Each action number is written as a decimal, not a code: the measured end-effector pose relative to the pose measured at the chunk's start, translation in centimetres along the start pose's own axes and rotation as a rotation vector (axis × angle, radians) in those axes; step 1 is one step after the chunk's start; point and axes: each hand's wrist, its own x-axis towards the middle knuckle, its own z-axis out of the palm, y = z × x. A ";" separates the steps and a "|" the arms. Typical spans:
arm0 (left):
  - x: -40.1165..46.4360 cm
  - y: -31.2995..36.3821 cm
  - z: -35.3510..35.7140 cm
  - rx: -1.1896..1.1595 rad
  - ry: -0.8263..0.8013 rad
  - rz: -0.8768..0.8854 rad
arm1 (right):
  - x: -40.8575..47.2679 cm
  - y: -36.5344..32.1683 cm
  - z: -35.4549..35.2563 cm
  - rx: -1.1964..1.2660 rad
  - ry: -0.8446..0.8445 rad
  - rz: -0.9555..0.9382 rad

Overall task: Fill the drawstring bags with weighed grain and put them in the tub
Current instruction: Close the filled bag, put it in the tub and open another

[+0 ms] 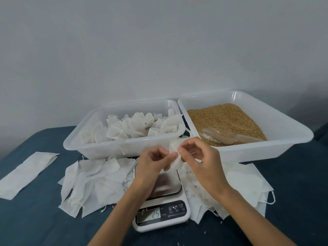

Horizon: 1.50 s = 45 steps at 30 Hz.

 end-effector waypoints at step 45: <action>-1.1 1.2 1.2 0.031 0.001 0.095 | -0.6 0.3 0.6 -0.203 -0.012 -0.159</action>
